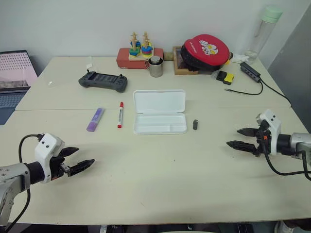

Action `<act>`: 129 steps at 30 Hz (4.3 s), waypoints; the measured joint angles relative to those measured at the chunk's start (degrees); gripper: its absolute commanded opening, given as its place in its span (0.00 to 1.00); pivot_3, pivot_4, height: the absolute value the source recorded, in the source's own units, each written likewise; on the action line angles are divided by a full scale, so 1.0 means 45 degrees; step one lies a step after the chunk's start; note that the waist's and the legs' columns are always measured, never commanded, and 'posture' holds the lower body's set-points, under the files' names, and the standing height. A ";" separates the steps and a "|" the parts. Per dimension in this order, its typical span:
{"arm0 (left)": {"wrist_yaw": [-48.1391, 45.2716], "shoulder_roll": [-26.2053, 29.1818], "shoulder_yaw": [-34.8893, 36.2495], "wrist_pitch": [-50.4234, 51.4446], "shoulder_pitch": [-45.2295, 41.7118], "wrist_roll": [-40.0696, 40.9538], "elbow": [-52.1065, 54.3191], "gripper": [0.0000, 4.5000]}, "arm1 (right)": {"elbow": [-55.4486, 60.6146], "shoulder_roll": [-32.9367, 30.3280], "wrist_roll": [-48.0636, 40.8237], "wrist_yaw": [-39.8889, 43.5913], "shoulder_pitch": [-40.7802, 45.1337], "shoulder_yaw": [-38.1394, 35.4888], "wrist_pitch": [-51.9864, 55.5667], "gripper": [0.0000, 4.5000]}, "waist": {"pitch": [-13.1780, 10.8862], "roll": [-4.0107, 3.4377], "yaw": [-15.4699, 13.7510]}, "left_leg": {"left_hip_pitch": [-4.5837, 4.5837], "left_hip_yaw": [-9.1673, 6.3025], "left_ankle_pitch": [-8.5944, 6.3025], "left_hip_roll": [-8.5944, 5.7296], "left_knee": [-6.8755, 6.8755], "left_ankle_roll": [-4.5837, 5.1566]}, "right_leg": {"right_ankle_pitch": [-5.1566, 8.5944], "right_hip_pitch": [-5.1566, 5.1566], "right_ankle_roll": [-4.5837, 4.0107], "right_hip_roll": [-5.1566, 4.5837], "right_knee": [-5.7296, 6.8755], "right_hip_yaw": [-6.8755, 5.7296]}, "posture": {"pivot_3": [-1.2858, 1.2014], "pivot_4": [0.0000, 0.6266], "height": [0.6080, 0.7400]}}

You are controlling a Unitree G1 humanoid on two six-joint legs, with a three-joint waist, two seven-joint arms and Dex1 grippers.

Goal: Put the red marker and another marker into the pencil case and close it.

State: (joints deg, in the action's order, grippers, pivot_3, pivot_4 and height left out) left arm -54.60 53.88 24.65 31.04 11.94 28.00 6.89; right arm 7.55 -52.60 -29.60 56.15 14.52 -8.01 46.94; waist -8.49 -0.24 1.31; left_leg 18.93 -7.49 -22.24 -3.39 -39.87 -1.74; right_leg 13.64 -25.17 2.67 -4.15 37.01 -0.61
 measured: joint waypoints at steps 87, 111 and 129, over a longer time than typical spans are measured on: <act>0.0558 -0.2506 -0.3091 0.0486 -0.3470 0.0973 0.2771 1.00 | -0.2496 0.5196 0.6510 0.3912 0.5503 0.7624 -0.4670 0.00 | 0.0011 0.0028 0.0113 | 0.0006 -0.0009 0.0002 -0.0012 -0.0026 -0.0005 | -0.0007 -0.0023 0.0004 -0.0001 0.0023 -0.0005 | 0.52 0.24 1.00; 0.3913 -0.2953 0.0157 0.2446 -0.3130 0.2039 0.1268 1.00 | 0.0372 0.5284 0.3276 0.3493 0.5528 0.5730 -0.1874 0.91 | 0.0011 0.0031 0.0082 | 0.0005 -0.0013 0.0003 -0.0013 -0.0025 -0.0006 | -0.0006 -0.0023 0.0003 0.0001 0.0018 -0.0009 | 0.52 0.24 1.00; 0.5000 -0.4041 -0.2933 0.0770 -0.6864 -0.0961 -0.2944 1.00 | -0.0907 0.6437 0.2236 0.0836 0.7785 0.3853 -0.1704 0.99 | 0.0019 0.0043 0.0145 | 0.0000 -0.0009 0.0003 -0.0026 -0.0027 -0.0006 | -0.0007 -0.0034 0.0003 -0.0004 0.0038 -0.0027 | 0.52 0.24 1.00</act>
State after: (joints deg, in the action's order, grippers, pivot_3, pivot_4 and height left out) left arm -32.10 35.69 11.45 34.50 -18.95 23.67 -6.36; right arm 3.47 -23.63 -19.54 59.92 49.55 9.33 39.27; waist -8.41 -0.05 1.96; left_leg 18.94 -7.52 -22.23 -3.51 -39.99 -1.77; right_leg 13.60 -25.32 2.68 -4.17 37.18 -0.73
